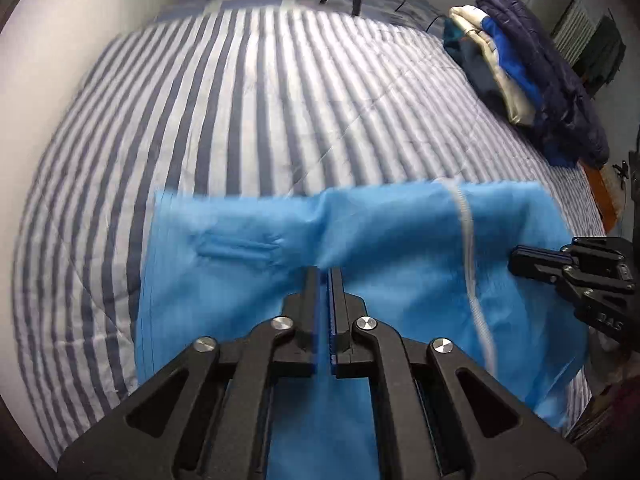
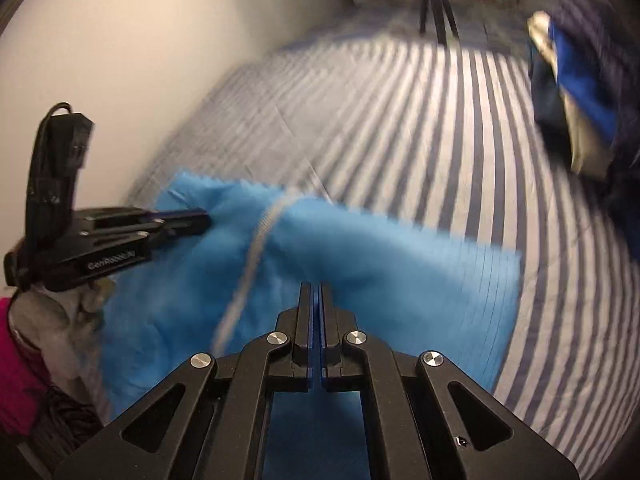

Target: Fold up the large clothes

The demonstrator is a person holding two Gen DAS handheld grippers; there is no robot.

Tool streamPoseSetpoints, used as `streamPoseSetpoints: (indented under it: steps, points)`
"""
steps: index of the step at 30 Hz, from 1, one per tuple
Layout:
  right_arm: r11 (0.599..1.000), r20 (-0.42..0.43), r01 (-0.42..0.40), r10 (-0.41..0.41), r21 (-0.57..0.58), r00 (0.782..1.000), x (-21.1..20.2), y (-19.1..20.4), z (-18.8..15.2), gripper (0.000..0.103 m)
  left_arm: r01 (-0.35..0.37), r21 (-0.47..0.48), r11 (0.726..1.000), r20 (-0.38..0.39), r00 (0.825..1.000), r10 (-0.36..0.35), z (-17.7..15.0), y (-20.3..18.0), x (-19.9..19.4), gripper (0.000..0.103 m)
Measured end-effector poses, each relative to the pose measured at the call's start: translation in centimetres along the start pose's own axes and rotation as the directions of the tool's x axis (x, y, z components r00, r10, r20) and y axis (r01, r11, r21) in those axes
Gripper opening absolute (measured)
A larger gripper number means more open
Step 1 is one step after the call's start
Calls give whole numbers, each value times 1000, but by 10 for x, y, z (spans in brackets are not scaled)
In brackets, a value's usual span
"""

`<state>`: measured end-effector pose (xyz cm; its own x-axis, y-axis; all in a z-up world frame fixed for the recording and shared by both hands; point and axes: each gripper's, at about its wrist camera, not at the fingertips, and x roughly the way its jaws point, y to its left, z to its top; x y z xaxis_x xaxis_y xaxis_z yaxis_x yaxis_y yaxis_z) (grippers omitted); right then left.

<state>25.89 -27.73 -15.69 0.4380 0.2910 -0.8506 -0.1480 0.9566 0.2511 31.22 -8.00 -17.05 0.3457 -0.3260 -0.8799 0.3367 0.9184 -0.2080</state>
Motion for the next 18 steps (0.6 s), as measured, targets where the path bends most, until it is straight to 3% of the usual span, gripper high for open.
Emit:
streamPoseSetpoints:
  steps: [2,5,10,15,18]
  points:
    - [1000,-44,15,-16,-1,999,11,-6,-9,0,20,-24,1000,2,1000,-20,-2,9,-3,2]
    - [1000,-44,6,-6,-2,999,-1,-7,-14,0,-7,-33,999,32,999,8,-3,12,-21,2]
    - [997,89,-67,63,43,994,-42,-12,-4,1,49,-35,998,119,992,-45,8,-3,-51,2]
    - [995,115,-74,66,64,991,-36,-9,18,1,99,-16,995,116,989,-97,31,-25,-39,2]
    - [994,74,-79,73,81,995,-13,-5,26,1,62,-7,998,91,994,-61,36,-30,-20,2]
